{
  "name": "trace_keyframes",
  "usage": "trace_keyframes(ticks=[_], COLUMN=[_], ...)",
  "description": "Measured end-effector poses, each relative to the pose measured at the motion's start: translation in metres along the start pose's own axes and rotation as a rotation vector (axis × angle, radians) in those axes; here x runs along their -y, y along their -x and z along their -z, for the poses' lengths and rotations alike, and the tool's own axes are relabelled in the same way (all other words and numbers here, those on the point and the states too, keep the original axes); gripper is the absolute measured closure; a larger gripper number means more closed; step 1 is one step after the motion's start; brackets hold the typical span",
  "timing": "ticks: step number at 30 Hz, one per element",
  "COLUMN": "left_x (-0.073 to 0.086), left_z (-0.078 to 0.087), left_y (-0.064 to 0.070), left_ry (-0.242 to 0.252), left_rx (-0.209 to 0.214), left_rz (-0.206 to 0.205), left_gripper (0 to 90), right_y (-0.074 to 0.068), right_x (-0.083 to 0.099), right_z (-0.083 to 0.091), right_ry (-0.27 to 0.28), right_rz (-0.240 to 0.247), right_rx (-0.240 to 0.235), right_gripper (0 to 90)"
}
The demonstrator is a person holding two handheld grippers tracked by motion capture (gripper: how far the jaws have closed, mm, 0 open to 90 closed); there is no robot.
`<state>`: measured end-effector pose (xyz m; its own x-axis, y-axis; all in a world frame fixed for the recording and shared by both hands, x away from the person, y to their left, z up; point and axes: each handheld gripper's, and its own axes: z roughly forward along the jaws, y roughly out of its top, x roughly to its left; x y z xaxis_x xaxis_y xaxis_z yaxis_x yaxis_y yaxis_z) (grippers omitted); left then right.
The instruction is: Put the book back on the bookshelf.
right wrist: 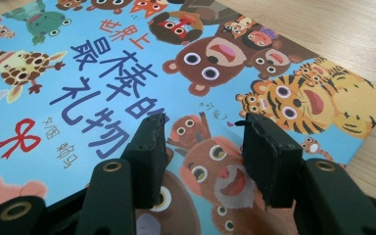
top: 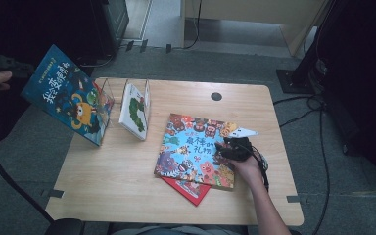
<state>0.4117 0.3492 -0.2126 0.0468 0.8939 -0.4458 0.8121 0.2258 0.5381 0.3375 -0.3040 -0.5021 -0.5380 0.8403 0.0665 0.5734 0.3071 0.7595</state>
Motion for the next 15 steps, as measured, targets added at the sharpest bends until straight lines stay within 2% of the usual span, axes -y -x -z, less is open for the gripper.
trace_keyframes(ticks=[2, 4, 7, 8, 10, 11, 13, 15], left_x=[0.004, 0.009, 0.016, 0.019, 0.026, 0.029, 0.038, 0.046], left_z=[0.003, 0.001, -0.004, -0.007, -0.013, -0.016, -0.025, -0.033], left_y=[0.007, 0.015, 0.026, 0.031, 0.037, 0.04, 0.05, 0.055], left_ry=[0.003, -0.016, -0.016, -0.01, -0.025, -0.031, -0.039, -0.056], left_rx=[0.012, 0.02, -0.003, 0.008, 0.055, 0.061, 0.039, 0.062], left_rz=[-0.018, -0.044, -0.054, -0.069, -0.08, -0.083, -0.125, -0.129], left_gripper=[63.2, 63.1, 64.1, 63.9, 63.2, 62.8, 62.2, 61.1], right_y=[0.002, 0.005, 0.011, 0.012, 0.016, 0.018, 0.021, 0.023], right_x=[-0.001, -0.004, -0.007, -0.008, -0.01, -0.011, -0.013, -0.015], right_z=[-0.001, -0.001, -0.002, -0.002, -0.003, -0.004, -0.005, -0.006], right_ry=[0.004, 0.012, 0.022, 0.02, 0.026, 0.022, 0.026, 0.017], right_rz=[-0.005, -0.01, -0.032, -0.036, -0.042, -0.045, -0.041, -0.045], right_rx=[-0.004, -0.005, -0.01, -0.013, -0.015, -0.016, -0.016, -0.021], right_gripper=[51.2, 51.3, 51.6, 51.5, 51.5, 51.4, 51.3, 51.2])
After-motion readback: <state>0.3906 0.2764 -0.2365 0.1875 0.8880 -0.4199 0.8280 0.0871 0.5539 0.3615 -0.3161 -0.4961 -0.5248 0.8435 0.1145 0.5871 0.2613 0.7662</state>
